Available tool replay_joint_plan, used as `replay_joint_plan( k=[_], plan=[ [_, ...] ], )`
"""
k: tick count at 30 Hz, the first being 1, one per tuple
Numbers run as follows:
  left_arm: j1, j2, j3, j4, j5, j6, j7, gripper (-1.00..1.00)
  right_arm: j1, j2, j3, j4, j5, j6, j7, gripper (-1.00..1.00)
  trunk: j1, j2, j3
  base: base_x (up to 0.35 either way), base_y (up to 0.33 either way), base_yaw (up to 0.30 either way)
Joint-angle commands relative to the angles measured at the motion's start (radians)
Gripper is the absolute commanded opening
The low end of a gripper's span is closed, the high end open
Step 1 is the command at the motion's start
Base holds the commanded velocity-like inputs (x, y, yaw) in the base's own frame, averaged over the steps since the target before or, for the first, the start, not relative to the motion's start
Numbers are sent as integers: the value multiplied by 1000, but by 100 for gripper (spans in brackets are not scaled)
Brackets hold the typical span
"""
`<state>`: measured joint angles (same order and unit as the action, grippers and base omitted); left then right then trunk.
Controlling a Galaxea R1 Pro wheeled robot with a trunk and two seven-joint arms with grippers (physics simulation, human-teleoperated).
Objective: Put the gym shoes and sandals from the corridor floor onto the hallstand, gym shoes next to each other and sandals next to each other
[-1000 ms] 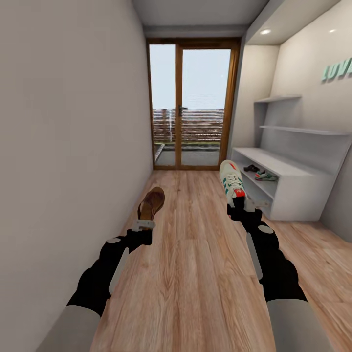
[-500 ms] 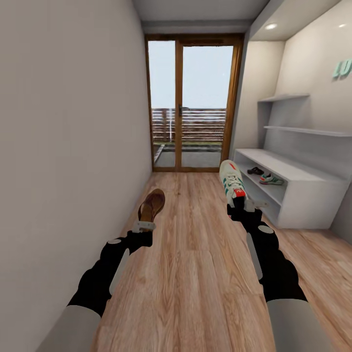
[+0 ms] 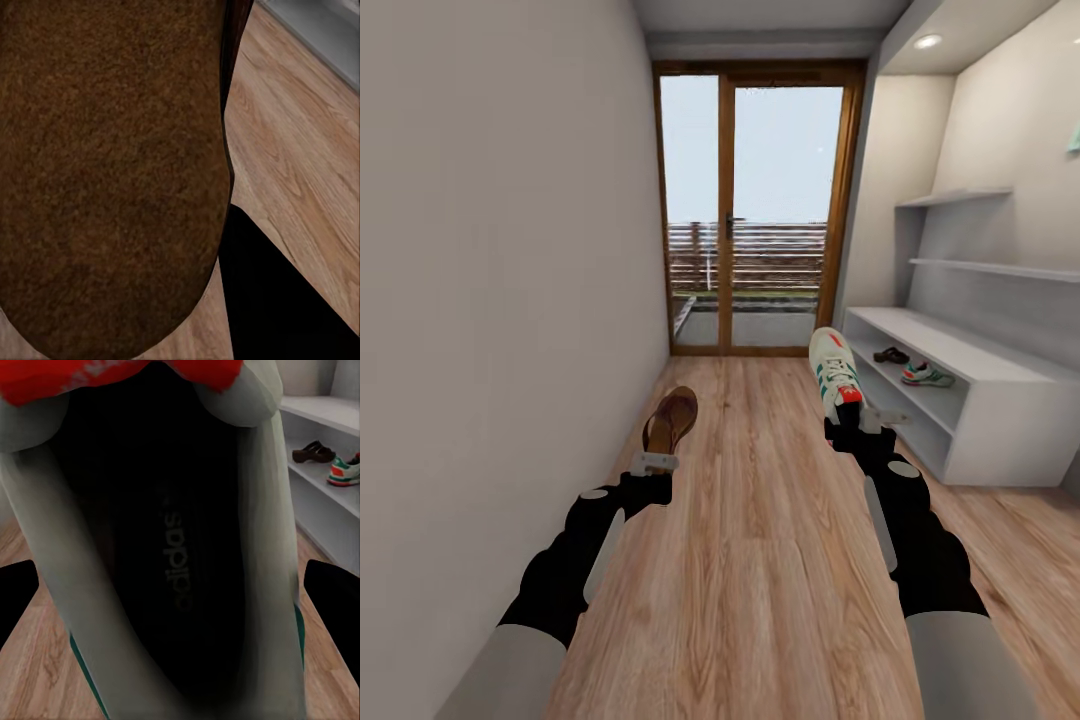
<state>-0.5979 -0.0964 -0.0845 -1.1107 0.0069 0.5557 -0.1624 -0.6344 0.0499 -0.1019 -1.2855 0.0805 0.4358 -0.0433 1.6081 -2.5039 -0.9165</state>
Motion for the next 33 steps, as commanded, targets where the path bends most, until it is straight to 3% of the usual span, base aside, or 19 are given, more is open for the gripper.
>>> replay_joint_plan(
  k=[1,33],
  plan=[
    [0,0,1,-1,-2,6,-5,-100,-1,1,-1,-1,8,6,0,-100,0,0,-1,347,0,0],
    [-1,0,0,0,-2,6,-5,-100,-1,1,-1,-1,8,6,0,-100,0,0,-1,347,0,0]
  ],
)
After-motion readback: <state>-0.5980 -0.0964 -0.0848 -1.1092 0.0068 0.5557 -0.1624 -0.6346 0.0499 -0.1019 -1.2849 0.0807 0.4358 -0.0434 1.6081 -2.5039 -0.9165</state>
